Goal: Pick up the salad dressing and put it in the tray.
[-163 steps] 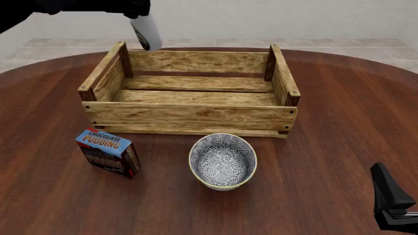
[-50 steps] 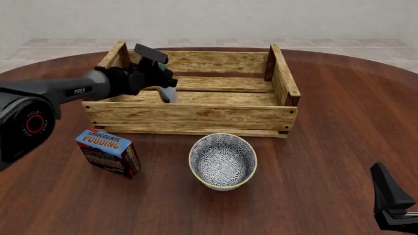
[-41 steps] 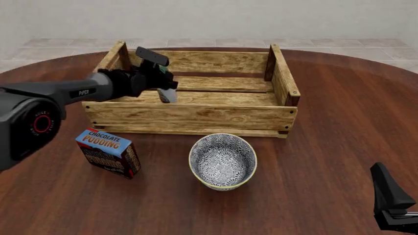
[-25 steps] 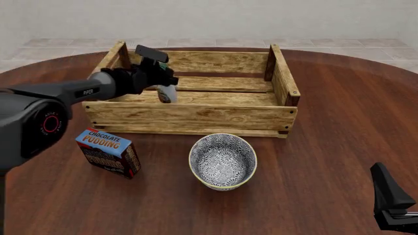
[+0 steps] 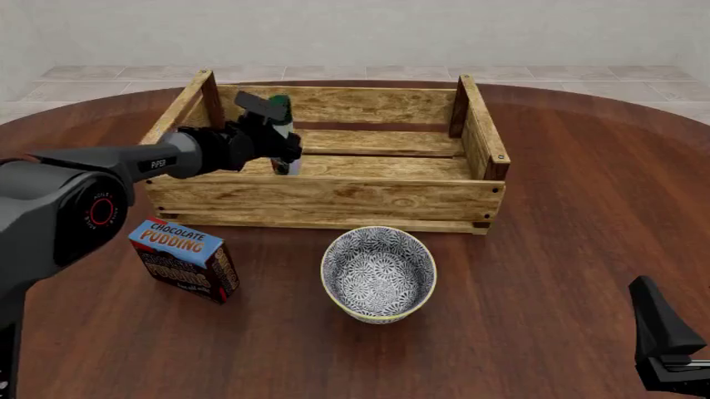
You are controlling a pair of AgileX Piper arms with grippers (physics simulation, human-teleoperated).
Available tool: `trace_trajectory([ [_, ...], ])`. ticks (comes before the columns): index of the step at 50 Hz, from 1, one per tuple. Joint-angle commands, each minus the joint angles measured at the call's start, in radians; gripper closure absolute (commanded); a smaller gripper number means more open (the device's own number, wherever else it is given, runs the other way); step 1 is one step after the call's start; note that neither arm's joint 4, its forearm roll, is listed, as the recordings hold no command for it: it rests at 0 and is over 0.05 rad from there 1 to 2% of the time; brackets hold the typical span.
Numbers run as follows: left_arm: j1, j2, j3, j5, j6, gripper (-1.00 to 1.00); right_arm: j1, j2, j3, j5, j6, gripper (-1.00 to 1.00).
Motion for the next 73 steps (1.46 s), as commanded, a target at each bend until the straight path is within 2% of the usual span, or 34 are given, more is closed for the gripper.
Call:
trace_trajectory([
  [1,0.006,-0.004,0.031,-0.004,0.013,-1.00,0.000,0.000,0.000,0.000,0.000,-1.00],
  [40,-0.046,-0.308,0.253,-0.071,0.021,-1.00,0.000,0.000,0.000,0.000,0.000,-1.00],
  [59,-0.046,-0.454,0.282,-0.050,-0.005,-1.00,0.000,0.000,0.000,0.000,0.000,-1.00],
  [69,-0.064,-0.571,0.343,-0.055,-0.024,-1.00,0.000,0.000,0.000,0.000,0.000,-1.00],
  [73,-0.076,-0.666,0.397,-0.066,-0.027,-1.00,0.000,0.000,0.000,0.000,0.000,-1.00],
])
